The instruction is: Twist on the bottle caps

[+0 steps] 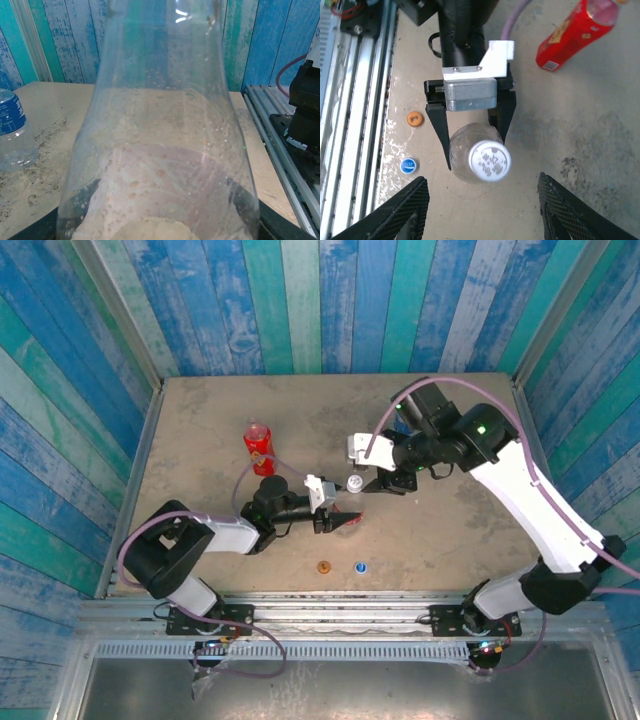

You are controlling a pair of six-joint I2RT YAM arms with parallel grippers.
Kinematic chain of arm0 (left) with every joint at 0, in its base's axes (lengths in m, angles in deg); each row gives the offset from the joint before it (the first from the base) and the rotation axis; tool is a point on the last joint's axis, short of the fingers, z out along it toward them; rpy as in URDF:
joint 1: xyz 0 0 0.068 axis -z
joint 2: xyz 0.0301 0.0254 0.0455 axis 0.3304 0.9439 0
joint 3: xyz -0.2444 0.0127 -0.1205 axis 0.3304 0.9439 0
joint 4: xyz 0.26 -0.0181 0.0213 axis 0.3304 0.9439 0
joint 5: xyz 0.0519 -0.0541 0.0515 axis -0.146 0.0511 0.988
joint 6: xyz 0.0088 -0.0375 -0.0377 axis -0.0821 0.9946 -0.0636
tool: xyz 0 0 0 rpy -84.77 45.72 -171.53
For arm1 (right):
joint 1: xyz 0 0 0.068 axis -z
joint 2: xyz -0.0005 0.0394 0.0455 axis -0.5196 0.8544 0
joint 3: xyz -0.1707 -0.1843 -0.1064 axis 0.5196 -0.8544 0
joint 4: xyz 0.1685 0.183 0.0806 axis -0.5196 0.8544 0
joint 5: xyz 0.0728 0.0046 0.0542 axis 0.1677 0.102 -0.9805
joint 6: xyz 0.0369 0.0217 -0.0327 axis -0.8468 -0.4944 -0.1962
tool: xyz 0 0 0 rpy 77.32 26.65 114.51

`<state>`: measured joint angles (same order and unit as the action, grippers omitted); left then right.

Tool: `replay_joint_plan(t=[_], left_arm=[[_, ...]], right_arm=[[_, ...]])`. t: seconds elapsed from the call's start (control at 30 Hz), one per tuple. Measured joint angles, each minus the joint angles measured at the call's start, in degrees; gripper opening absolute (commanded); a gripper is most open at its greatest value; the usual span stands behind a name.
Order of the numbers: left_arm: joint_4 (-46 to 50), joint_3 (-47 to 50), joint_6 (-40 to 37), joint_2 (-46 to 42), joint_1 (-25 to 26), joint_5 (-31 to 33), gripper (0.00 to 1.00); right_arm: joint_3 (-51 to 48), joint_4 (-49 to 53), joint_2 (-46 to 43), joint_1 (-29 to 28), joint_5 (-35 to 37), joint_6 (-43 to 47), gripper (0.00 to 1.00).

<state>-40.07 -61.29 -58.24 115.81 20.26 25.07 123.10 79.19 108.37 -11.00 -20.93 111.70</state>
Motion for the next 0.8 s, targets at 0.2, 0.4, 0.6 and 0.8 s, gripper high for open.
replay_joint_plan(t=[0.2, 0.4, 0.6, 0.8], left_arm=[[0.33, 0.0, -0.72, -0.13, 0.04, -0.26, 0.61], [0.79, -0.02, -1.16, -0.37, 0.04, -0.42, 0.61], [1.27, -0.02, -1.4, -0.61, 0.04, -0.44, 0.61], [1.6, -0.02, -1.57, -0.76, 0.04, -0.46, 0.61]], right_arm=[[2.1, 2.08, 4.96, -1.66, 0.79, 3.74, 0.54], [2.32, 2.49, 6.32, -1.88, 2.19, 4.22, 0.51], [2.32, 2.51, 6.51, -1.88, 3.61, 4.31, 0.45], [2.32, 2.69, 7.39, -1.88, 4.39, 4.26, 0.43]])
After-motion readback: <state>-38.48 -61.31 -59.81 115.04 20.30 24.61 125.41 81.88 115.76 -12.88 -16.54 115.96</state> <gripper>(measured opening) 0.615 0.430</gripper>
